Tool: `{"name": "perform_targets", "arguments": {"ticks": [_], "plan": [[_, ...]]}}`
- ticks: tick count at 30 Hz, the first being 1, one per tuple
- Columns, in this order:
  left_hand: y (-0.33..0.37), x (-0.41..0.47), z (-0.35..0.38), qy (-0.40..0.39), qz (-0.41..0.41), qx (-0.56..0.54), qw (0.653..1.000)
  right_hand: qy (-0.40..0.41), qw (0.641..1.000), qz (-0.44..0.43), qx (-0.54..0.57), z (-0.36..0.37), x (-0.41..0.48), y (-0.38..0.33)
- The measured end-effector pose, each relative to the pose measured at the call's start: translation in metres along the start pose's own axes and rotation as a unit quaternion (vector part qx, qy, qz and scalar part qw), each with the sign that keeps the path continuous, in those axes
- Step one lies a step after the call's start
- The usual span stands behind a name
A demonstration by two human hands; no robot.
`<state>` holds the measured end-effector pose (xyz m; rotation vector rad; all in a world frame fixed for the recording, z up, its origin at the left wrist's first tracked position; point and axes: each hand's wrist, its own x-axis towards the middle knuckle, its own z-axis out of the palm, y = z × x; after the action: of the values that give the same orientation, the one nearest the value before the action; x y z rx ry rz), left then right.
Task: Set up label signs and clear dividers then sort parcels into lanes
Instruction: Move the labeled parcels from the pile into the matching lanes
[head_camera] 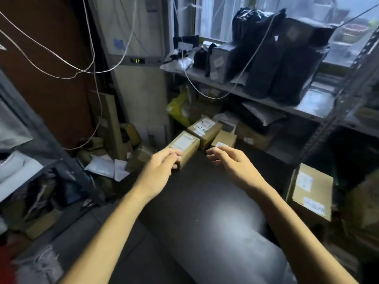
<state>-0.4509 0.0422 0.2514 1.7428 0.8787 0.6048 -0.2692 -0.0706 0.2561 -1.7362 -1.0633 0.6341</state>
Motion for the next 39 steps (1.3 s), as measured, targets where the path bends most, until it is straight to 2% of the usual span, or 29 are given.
{"name": "perform_targets", "arguments": {"ticks": [8,14,18,23,26,30,32,34,36,39], "plan": [[-0.039,0.1,-0.039,-0.032,-0.025,0.024,0.999,-0.002,0.999,0.022,0.042,0.058,0.11,0.026],[-0.061,0.201,-0.05,-0.078,-0.06,0.064,0.993,0.026,0.992,0.081,0.09,0.096,0.189,0.061],[-0.08,0.254,-0.047,-0.104,-0.073,0.046,0.991,0.024,0.986,0.135,0.091,0.116,0.226,0.082],[-0.12,0.313,-0.036,-0.17,-0.08,0.056,0.981,0.02,0.981,0.19,0.032,0.127,0.262,0.108],[-0.152,0.352,-0.029,-0.193,-0.053,0.077,0.977,0.054,0.974,0.221,0.011,0.139,0.284,0.127],[-0.204,0.396,-0.019,-0.169,-0.023,0.194,0.966,0.107,0.955,0.275,-0.024,0.172,0.309,0.154],[-0.231,0.409,-0.013,-0.202,-0.058,0.246,0.946,0.093,0.935,0.32,-0.12,0.192,0.319,0.167],[-0.252,0.414,-0.006,-0.272,-0.12,0.227,0.927,0.102,0.915,0.338,-0.198,0.208,0.324,0.175],[-0.267,0.412,-0.001,-0.321,-0.154,0.19,0.915,0.122,0.905,0.337,-0.23,0.217,0.325,0.18],[-0.279,0.413,0.002,-0.335,-0.147,0.191,0.911,0.135,0.904,0.333,-0.233,0.218,0.322,0.184]]}}
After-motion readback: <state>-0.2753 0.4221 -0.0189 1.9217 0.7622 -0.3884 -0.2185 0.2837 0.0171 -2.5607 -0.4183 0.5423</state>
